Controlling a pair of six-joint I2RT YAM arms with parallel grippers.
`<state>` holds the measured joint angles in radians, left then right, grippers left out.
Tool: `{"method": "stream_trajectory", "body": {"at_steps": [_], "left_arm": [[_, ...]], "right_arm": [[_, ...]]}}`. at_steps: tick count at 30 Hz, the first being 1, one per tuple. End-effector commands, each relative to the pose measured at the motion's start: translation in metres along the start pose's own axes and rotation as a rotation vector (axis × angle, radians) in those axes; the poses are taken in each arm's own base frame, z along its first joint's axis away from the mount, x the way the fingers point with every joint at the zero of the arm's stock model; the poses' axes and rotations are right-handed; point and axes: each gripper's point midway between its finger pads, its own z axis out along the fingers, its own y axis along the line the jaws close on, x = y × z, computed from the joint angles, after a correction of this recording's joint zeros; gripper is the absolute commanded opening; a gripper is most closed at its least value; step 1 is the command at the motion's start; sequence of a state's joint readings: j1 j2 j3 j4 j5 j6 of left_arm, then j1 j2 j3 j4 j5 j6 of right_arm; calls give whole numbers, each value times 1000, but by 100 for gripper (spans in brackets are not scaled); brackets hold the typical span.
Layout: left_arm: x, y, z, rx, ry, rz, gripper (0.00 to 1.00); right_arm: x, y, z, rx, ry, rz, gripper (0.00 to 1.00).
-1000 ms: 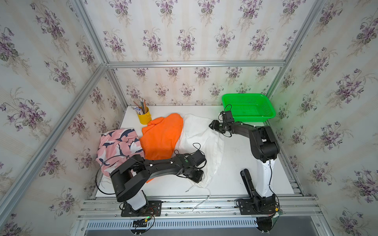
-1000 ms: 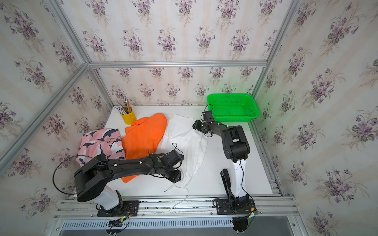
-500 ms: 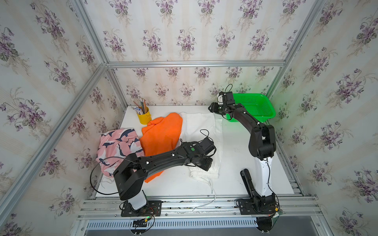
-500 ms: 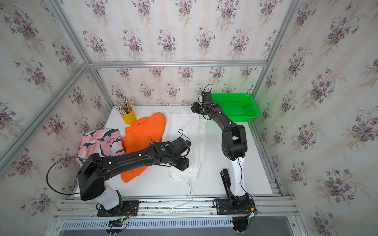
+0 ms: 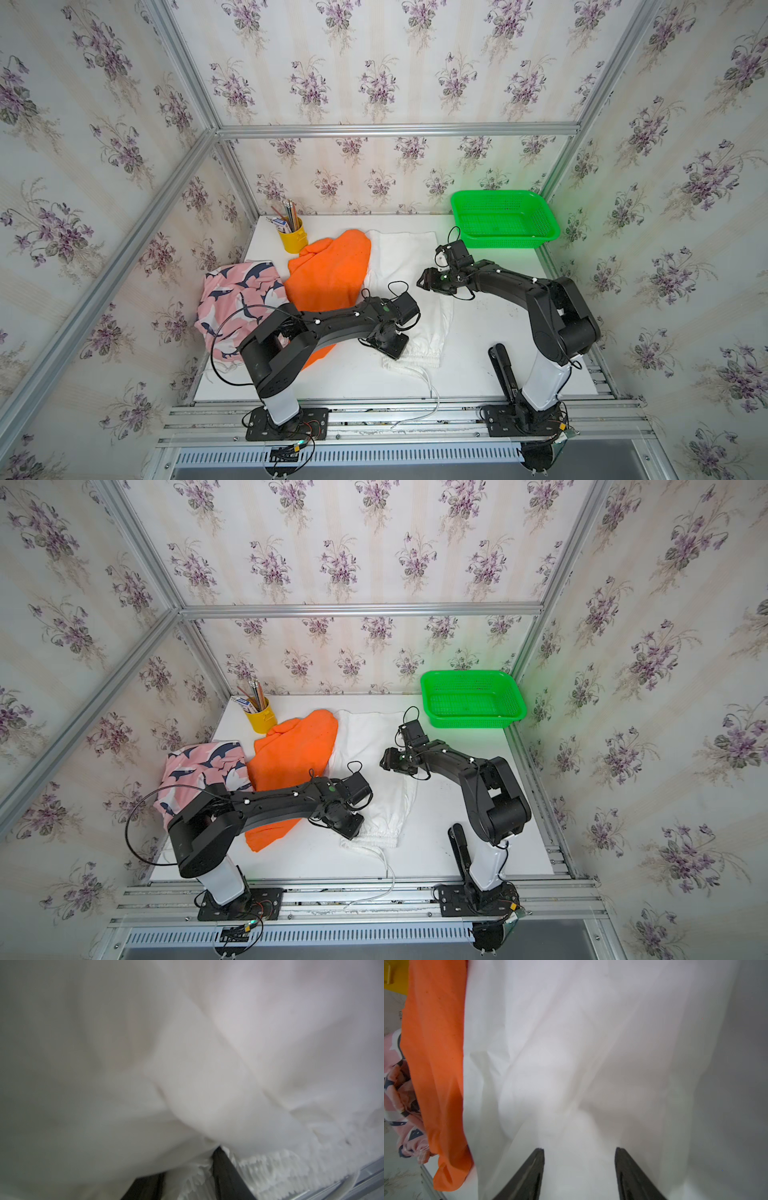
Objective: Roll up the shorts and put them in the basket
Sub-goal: Adjust the shorts at the center of the board.
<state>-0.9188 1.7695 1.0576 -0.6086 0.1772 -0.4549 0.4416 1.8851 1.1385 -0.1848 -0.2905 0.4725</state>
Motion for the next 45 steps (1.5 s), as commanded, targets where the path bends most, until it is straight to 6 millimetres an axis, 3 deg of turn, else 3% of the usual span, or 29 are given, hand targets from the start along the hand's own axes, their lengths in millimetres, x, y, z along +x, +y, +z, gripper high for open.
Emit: {"method": "stream_trajectory", "body": {"at_steps": [1,3,6,9,13,19,23,25,28,31,35,39,42,45], "left_arm": [[-19,-18,8,78,-42,-13,44],[-33,-20,2,67,-78,-1,48],[-57,-8,-20,18,-151,-4,53],[-83,24,-37,-38,-200,-54,54],[-112,75,-41,-105,-203,-119,54],[-149,148,-38,-69,-227,-276,54],[-158,199,-31,-68,-210,-365,54],[-158,220,-27,-63,-207,-405,54],[-154,267,-25,-71,-208,-511,54],[-144,303,-29,-67,-224,-611,54],[-128,349,-46,-82,-267,-729,54],[-122,359,-69,-78,-311,-766,53],[-129,340,-85,-41,-349,-727,54],[-135,308,-103,8,-385,-674,54]], "right_arm": [[-21,-25,14,112,-65,-1,59],[-27,-44,22,184,-64,4,59],[-43,-63,26,255,-78,16,58],[-53,-74,23,310,-93,39,57],[-55,-60,12,257,-103,53,57],[-47,-32,-35,161,-140,52,56],[-27,-19,-72,113,-149,41,56],[-12,-19,-92,106,-159,35,56],[9,-23,-111,111,-168,33,58],[32,-32,-122,124,-155,45,59],[60,-39,-120,101,-111,78,59],[83,-44,-117,82,-67,111,58],[100,-45,-117,60,-36,127,58],[116,-47,-116,38,-4,138,58]]}}
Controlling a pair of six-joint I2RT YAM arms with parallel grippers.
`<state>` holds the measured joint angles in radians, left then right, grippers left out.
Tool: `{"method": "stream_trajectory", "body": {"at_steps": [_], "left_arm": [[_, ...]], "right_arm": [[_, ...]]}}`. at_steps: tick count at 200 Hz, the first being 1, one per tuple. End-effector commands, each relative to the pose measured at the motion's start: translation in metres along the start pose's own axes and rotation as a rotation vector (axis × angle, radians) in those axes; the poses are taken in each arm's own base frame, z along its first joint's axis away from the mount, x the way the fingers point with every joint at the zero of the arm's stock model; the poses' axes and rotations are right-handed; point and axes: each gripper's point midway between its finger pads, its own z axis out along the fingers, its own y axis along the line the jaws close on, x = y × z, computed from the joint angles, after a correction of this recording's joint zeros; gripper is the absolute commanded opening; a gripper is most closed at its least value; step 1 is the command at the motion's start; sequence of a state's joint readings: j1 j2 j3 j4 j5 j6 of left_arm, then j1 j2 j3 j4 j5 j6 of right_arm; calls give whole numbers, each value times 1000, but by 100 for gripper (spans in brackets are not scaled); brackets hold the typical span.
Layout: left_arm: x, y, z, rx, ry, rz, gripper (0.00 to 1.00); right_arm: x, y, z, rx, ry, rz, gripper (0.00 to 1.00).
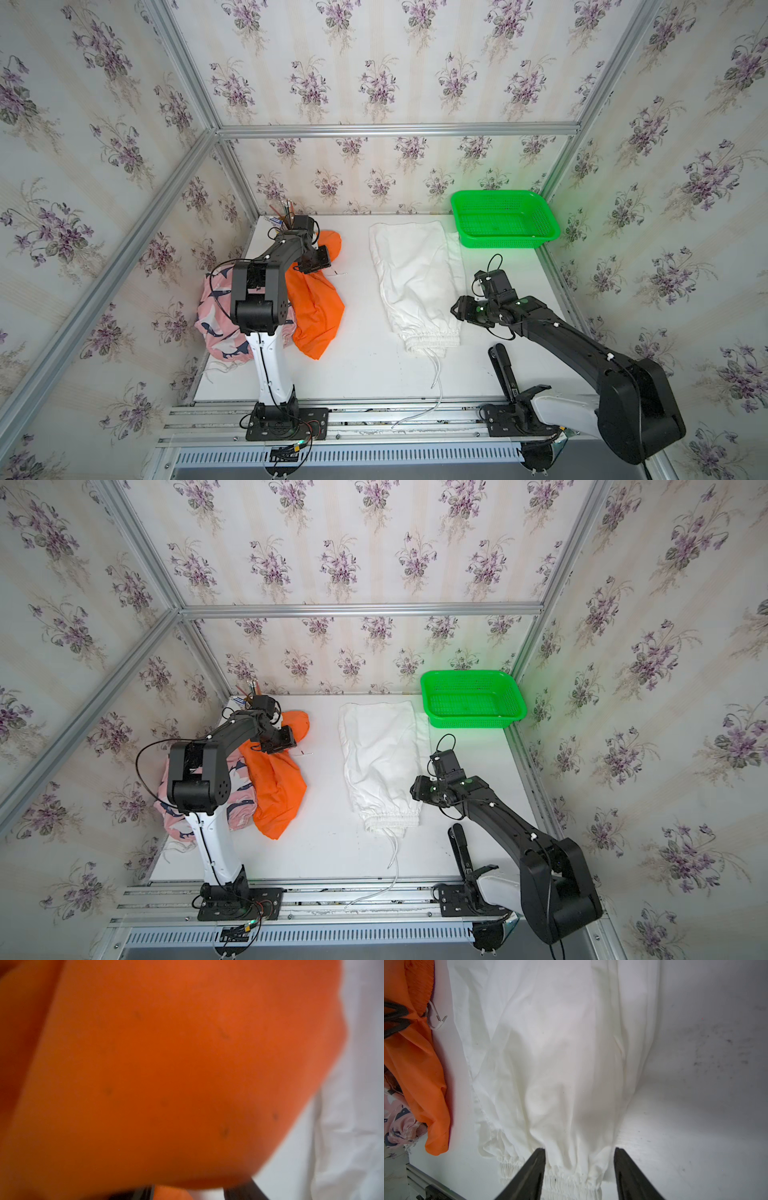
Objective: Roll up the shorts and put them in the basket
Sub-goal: Adjust the shorts at the center of the board.
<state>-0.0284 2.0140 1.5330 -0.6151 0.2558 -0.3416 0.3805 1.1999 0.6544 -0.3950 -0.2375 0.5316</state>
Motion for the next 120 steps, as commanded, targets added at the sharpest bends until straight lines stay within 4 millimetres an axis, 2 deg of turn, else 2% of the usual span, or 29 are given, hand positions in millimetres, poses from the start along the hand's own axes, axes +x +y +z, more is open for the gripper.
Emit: {"method": "stream_trajectory", "body": {"at_steps": [1,49,76,97,120], "left_arm": [[12,-34,-21,86,-1,38,54],[67,-113,-66,207,-8,186,55],[105,-141,-80,236,-1,256,55],[134,-150,-80,247,25,283,54],[156,-149,-74,238,51,293,55]], "right_arm": [[21,0,0,-37,66,33,58],[58,1,9,-158,135,114,58],[60,7,6,-204,128,133,53],[56,15,3,-247,112,146,40],[51,26,1,-304,110,156,15]]}}
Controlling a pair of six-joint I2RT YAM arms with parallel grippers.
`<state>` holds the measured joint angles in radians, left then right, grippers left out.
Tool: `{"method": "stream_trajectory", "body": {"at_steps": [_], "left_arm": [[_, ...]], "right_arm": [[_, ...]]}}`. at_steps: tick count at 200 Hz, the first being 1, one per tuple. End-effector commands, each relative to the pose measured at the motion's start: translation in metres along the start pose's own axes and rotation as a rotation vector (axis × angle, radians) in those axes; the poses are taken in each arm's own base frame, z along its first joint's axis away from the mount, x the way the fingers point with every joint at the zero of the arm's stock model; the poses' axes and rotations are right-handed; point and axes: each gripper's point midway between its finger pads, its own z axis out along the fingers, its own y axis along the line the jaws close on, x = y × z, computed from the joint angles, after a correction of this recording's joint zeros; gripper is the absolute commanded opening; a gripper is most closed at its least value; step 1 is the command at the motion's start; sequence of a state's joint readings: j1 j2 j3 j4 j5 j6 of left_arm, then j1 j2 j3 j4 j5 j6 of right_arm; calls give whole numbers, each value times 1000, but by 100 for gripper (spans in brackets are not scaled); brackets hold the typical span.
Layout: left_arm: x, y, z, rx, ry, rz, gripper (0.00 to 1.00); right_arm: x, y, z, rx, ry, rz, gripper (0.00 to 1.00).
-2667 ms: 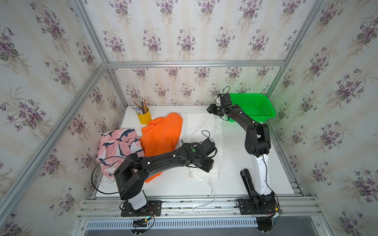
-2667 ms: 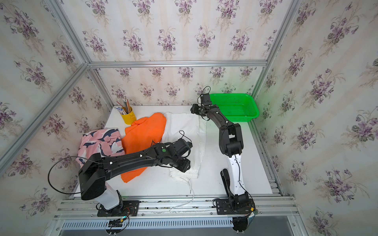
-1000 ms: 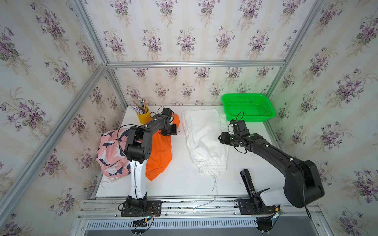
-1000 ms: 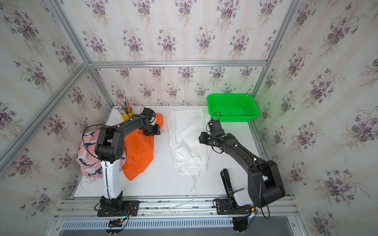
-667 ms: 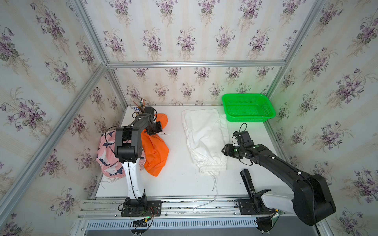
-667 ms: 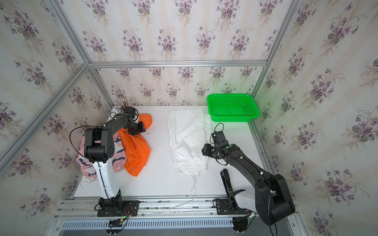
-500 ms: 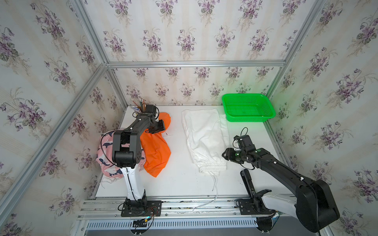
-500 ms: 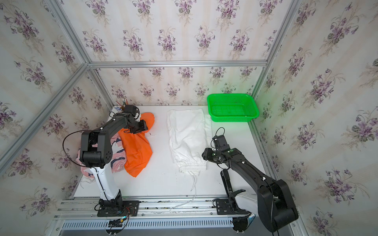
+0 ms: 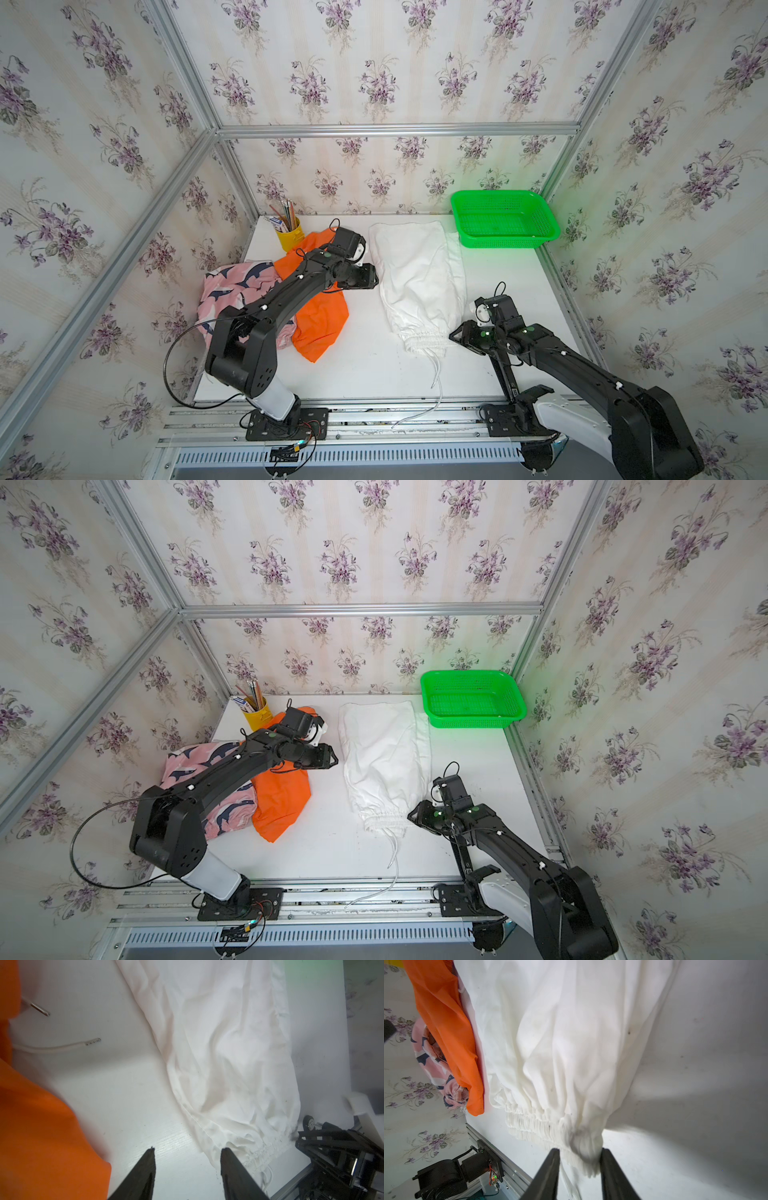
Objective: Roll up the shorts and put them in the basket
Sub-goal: Adjust the shorts at the center of the board.
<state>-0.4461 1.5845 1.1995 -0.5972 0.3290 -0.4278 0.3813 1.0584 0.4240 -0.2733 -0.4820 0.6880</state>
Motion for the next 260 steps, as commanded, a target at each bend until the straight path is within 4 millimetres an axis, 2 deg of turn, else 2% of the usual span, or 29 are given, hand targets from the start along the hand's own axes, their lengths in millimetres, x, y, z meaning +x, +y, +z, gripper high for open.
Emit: {"method": "stream_trajectory", "body": {"at_steps": [1,13,36,77,96,115,118,143,149,180,218,260], "left_arm": [[10,-3,4,-9,-4,-14,54],[18,-3,8,-12,9,-14,54],[28,-1,9,-25,17,-11,54],[35,-1,0,-37,10,3,54],[39,-1,-4,-41,8,4,54],[49,-9,-5,-55,32,72,55],[52,-12,-5,-59,38,92,58],[68,-46,-1,-77,31,334,63],[72,-55,1,-85,23,392,65],[80,-86,11,-196,-35,603,78],[76,-95,36,-287,-63,616,82],[78,-119,60,-209,-84,622,86]], "right_arm": [[-6,21,-1,-94,-9,5,14],[-12,29,-3,-113,-18,-2,0],[-31,53,-13,-153,-55,-13,0],[-67,131,-48,-301,-136,-56,0],[-72,163,-56,-354,-157,-73,0],[-62,158,-47,-324,-160,-50,0],[-60,155,-45,-318,-158,-44,0],[-54,141,-32,-310,-148,1,0],[-44,147,-28,-316,-124,-22,0],[-49,156,-32,-310,-142,-37,0],[-54,162,-31,-308,-145,-33,0],[-54,167,-33,-303,-151,-39,0]]}}
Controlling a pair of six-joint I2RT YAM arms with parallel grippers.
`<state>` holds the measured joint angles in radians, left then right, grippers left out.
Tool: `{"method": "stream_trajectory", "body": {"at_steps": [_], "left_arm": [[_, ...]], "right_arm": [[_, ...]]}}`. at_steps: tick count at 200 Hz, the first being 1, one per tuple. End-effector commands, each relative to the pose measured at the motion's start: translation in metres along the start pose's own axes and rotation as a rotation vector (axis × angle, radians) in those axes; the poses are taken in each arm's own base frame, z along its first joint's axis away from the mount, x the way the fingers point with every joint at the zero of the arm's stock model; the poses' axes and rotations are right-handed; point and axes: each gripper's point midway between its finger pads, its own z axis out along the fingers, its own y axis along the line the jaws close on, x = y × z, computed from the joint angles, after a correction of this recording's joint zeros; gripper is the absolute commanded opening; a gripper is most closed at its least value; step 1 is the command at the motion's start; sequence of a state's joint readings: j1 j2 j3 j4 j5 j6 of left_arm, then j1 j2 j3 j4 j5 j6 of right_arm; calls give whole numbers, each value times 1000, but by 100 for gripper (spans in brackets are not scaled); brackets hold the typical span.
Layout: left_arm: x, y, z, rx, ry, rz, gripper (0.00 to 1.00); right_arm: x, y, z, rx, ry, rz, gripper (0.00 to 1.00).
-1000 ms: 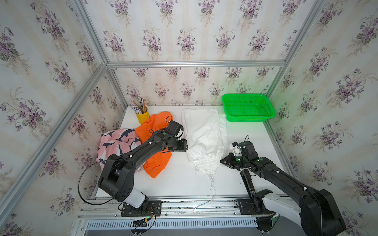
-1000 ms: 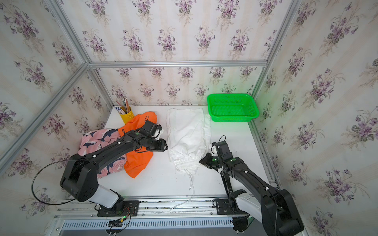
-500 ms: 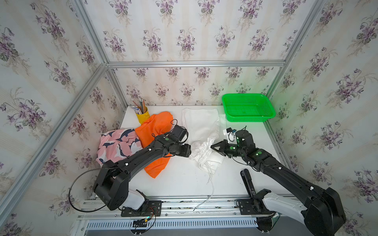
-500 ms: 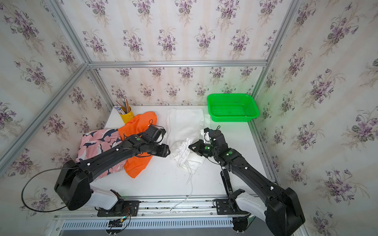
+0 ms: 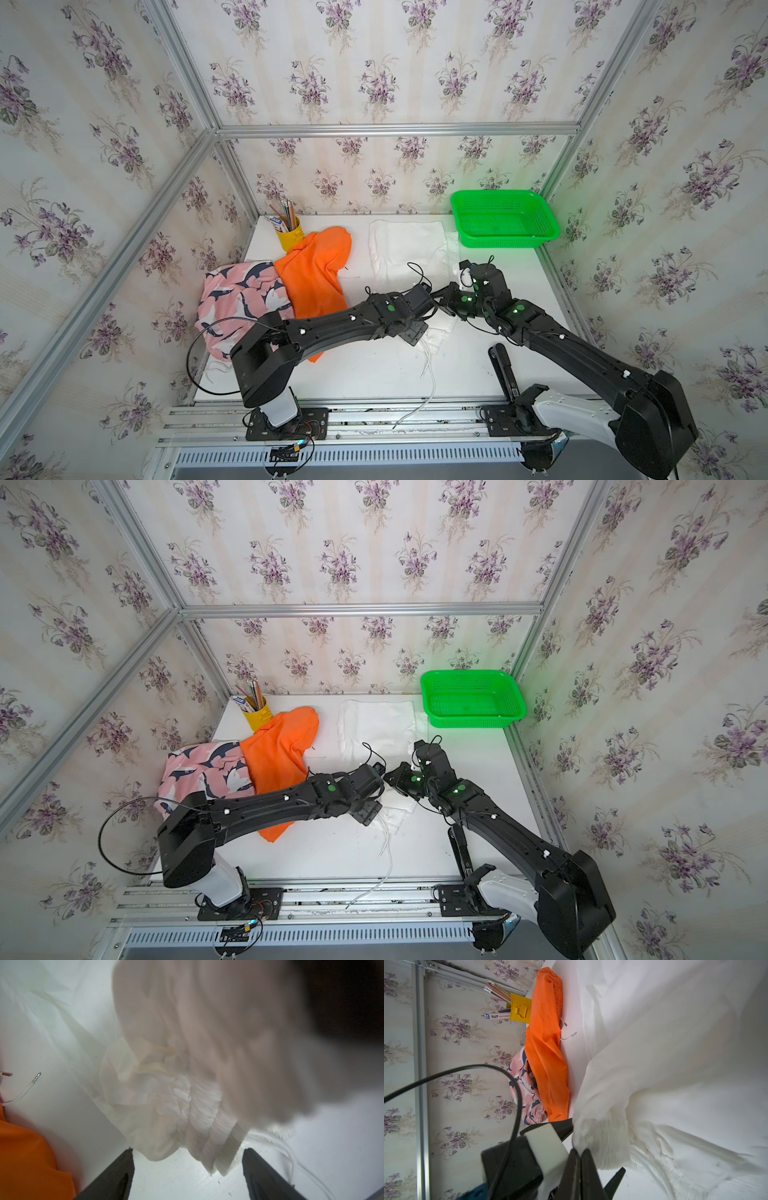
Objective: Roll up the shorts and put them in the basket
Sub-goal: Adjust the shorts at the center of the board.
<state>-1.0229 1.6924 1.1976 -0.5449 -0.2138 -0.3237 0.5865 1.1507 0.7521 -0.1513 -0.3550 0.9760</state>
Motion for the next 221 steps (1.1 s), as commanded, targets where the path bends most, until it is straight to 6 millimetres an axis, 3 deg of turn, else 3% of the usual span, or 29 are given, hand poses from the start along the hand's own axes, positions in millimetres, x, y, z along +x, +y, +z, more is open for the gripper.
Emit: {"method": "stream_trajectory", "body": {"at_steps": [1,26,88,122,158,195,221], "left_arm": [[-16,-14,6,50,-65,-3,86],[-20,-34,5,143,-124,10,87],[-12,-5,23,-50,-149,-85,92],[-2,3,21,-94,-151,-93,70],[28,22,3,-118,-143,-156,41],[58,23,4,-71,-122,-228,27],[73,23,4,-40,-115,-299,25]], "right_arm": [[-1,27,-3,-94,10,-35,0],[-2,22,-3,-73,0,-31,0],[-4,24,-6,-76,-13,-18,0],[-5,23,-13,-49,-28,-33,0],[10,-3,-9,-4,1,-7,0],[44,-30,2,48,80,1,0],[70,-54,12,68,142,36,0]]}}
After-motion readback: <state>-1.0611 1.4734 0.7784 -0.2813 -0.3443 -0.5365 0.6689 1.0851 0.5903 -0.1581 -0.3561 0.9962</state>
